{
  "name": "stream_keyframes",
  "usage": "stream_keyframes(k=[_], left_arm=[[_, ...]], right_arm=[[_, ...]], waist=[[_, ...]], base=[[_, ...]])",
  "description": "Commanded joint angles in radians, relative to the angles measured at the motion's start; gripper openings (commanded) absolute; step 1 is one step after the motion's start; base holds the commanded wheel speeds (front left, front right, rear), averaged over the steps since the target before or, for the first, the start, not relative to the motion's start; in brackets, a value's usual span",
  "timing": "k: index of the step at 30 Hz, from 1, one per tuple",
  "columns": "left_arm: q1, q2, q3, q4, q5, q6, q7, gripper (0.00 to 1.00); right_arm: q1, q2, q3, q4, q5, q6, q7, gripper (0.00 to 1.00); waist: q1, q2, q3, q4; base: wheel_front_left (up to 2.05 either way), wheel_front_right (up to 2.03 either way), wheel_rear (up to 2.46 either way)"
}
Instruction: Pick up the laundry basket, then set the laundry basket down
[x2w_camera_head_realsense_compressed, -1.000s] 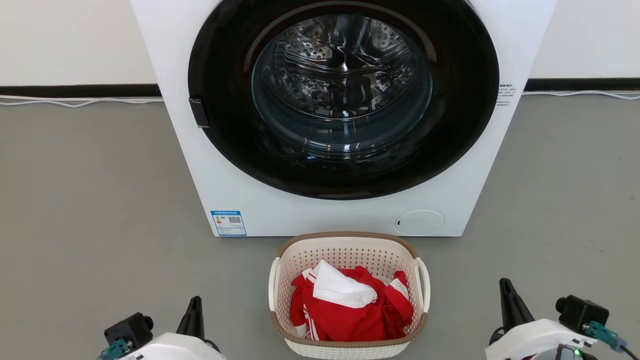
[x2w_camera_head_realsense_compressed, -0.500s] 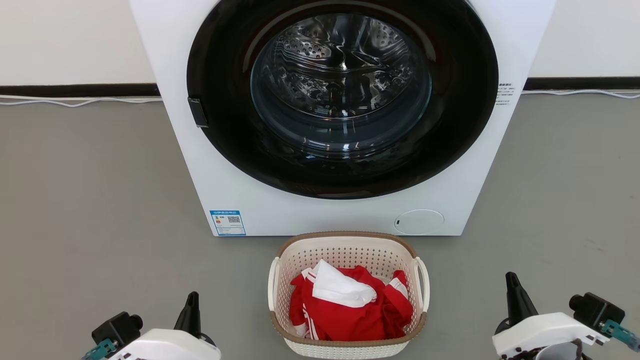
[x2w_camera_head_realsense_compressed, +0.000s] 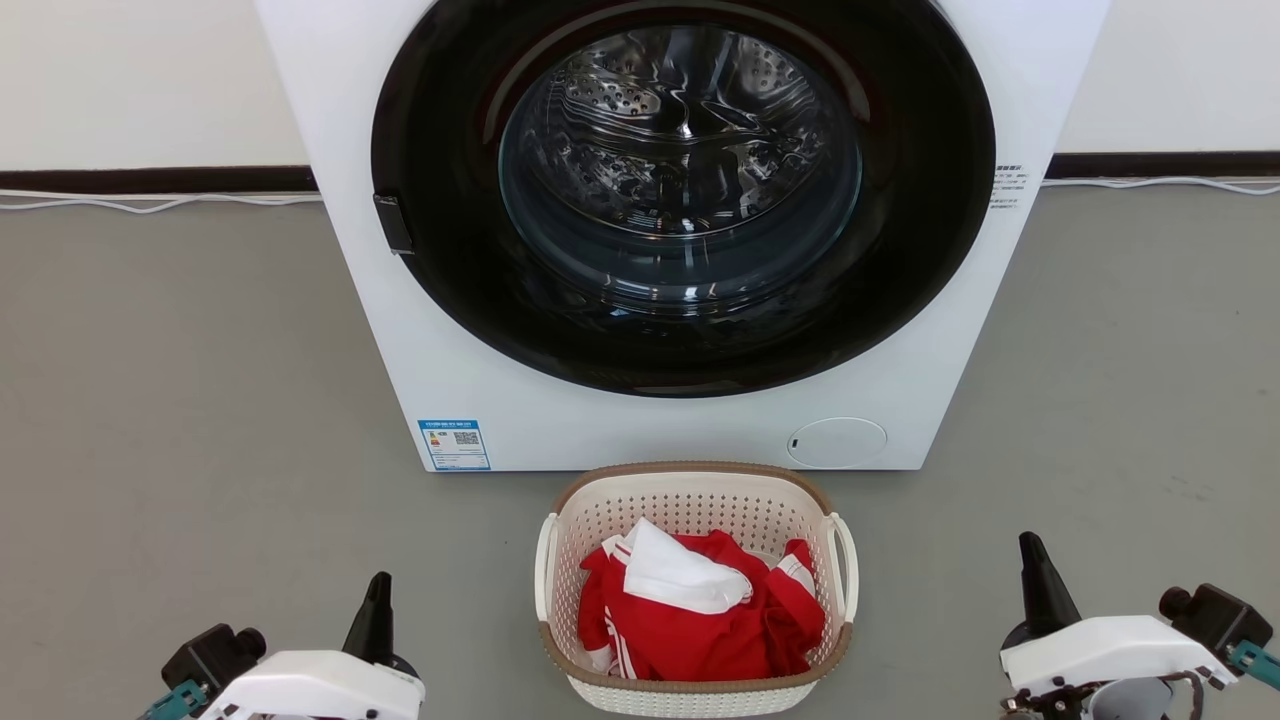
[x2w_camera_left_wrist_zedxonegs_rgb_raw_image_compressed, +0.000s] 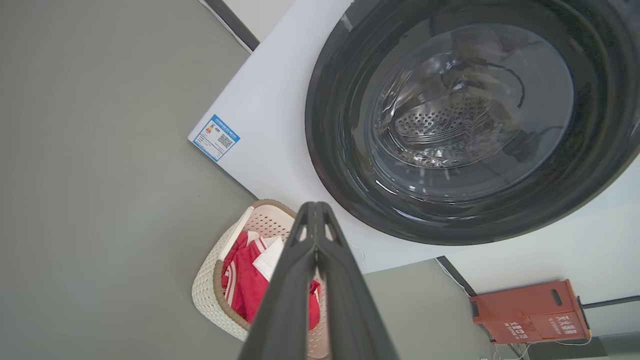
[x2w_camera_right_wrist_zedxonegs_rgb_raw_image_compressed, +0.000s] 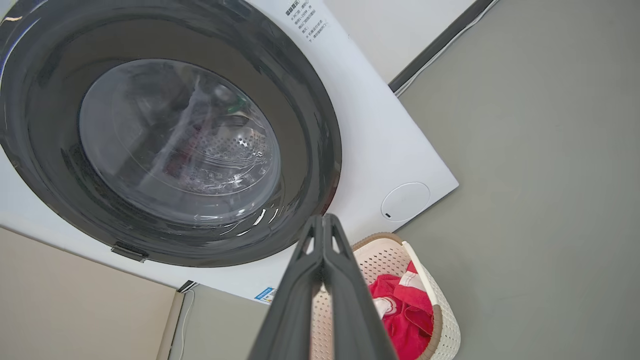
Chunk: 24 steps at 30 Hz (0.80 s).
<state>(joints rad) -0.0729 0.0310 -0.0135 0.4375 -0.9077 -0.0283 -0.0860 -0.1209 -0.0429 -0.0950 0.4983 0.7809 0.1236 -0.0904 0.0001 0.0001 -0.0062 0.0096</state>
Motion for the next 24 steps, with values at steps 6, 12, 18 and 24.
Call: stream_keyframes(k=[6, 12, 18, 24], left_arm=[[-0.036, 0.009, 0.03, -0.046, -0.079, -0.023, 0.022, 0.0], [-0.036, 0.01, 0.04, -0.061, -0.141, -0.031, 0.039, 0.0], [-0.036, 0.011, 0.049, -0.075, -0.203, -0.039, 0.057, 0.0], [-0.036, 0.012, 0.057, -0.087, -0.255, -0.045, 0.072, 0.0]], right_arm=[[-0.012, -0.006, 0.005, -0.053, 0.091, 0.004, 0.026, 0.0], [-0.01, -0.006, 0.003, -0.073, 0.164, 0.004, 0.044, 0.0], [-0.007, -0.006, 0.0, -0.093, 0.238, 0.004, 0.062, 0.0], [-0.005, -0.007, -0.002, -0.11, 0.299, 0.005, 0.076, 0.0]], waist=[[-0.0001, -0.0001, 0.001, -0.001], [-0.0001, -0.0001, 0.002, -0.002], [-0.0001, -0.0001, 0.003, -0.003], [-0.0001, -0.0001, 0.003, -0.003]], base=[[0.0, 0.0, 0.0], [0.0, 0.0, 0.0], [0.0, 0.0, 0.0], [0.0, 0.0, 0.0]])
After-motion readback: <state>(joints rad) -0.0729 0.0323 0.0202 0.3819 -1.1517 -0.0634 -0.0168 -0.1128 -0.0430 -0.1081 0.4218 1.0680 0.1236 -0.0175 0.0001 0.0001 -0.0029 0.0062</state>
